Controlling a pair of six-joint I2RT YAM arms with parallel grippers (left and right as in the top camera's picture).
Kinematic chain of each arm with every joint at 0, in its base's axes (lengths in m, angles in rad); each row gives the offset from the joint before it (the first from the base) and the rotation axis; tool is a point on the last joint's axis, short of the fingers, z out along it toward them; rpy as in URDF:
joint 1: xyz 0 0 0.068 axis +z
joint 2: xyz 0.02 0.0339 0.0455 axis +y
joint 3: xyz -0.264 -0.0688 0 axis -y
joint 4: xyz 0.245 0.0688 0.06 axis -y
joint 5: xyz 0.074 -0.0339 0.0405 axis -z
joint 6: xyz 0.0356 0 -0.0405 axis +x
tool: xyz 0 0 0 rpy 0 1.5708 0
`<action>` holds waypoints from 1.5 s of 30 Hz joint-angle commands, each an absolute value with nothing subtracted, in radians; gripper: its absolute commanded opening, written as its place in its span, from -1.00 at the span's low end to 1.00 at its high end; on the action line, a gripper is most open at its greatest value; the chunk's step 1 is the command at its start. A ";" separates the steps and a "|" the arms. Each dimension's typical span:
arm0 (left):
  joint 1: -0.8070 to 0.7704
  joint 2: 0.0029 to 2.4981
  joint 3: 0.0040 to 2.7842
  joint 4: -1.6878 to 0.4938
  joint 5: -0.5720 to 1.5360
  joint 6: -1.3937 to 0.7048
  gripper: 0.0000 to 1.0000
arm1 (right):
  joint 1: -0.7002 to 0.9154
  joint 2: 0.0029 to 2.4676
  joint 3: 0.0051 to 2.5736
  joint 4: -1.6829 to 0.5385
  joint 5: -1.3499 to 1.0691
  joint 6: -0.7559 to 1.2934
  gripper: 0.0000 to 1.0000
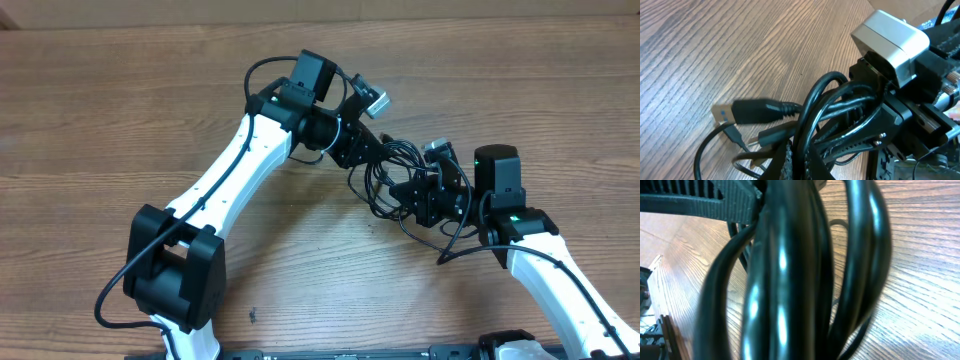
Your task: Untangle cables
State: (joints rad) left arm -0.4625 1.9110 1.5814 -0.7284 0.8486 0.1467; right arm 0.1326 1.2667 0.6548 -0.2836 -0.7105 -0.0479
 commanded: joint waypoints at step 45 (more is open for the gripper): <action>-0.393 1.887 1.598 -1.006 0.659 0.088 -0.91 | 0.135 1.219 0.675 -0.187 -0.742 0.105 0.31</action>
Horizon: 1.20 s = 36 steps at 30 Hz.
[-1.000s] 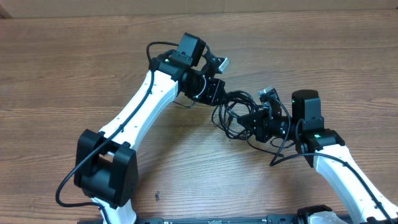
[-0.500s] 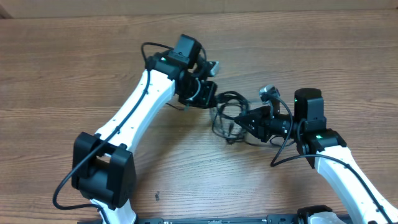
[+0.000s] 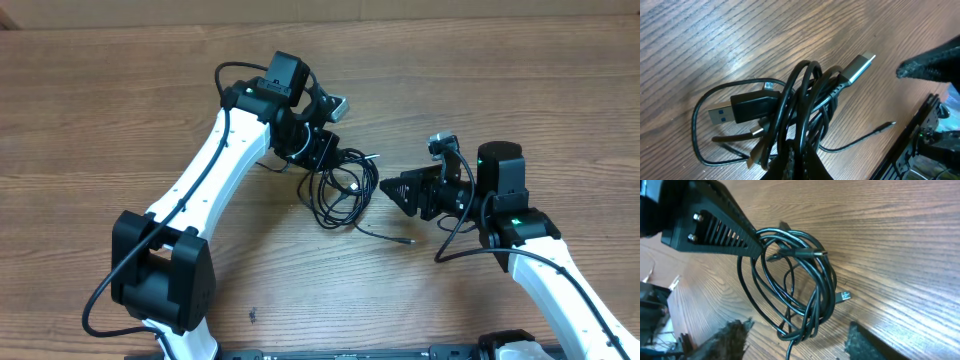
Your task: Untangle cables
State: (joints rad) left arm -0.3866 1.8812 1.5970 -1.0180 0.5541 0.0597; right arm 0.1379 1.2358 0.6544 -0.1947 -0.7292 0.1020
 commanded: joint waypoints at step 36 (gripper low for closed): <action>-0.492 1.887 1.598 -0.912 0.828 -0.079 -0.92 | 0.135 1.219 0.675 -0.249 -0.612 0.030 -0.78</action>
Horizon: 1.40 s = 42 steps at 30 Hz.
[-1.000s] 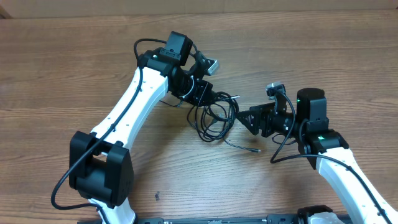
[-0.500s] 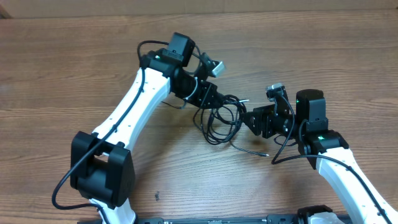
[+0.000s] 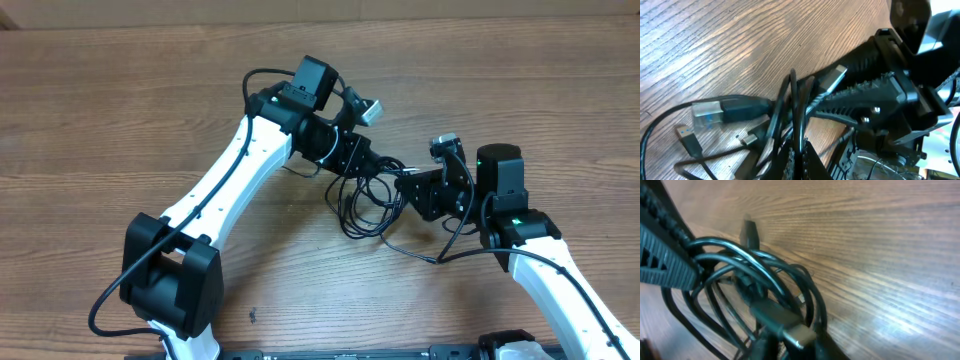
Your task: Untangle cables
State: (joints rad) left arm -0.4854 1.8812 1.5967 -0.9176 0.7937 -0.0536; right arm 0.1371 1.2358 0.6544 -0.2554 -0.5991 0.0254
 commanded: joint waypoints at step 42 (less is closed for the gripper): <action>-0.492 1.887 1.598 -0.919 0.371 -0.074 -0.92 | 0.135 1.219 0.675 -0.161 -1.178 -0.141 -0.87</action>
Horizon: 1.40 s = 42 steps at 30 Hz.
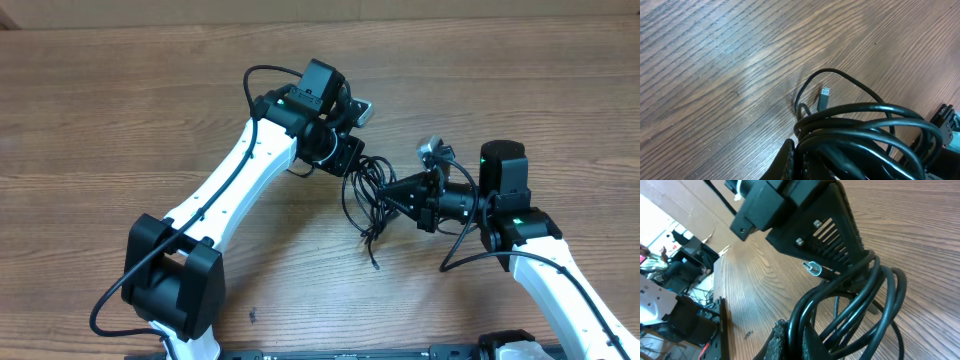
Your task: Untangle cables
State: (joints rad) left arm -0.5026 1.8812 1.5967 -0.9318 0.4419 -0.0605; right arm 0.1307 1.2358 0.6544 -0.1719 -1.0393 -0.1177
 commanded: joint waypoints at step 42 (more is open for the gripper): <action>-0.520 1.887 1.598 -0.958 0.363 0.235 -0.92 | 0.136 1.166 0.676 -0.298 -0.629 0.086 0.29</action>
State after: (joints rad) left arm -0.4980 1.8812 1.5967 -0.9661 0.2481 0.0841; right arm 0.1333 1.1938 0.6548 -0.3012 -0.6613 0.0788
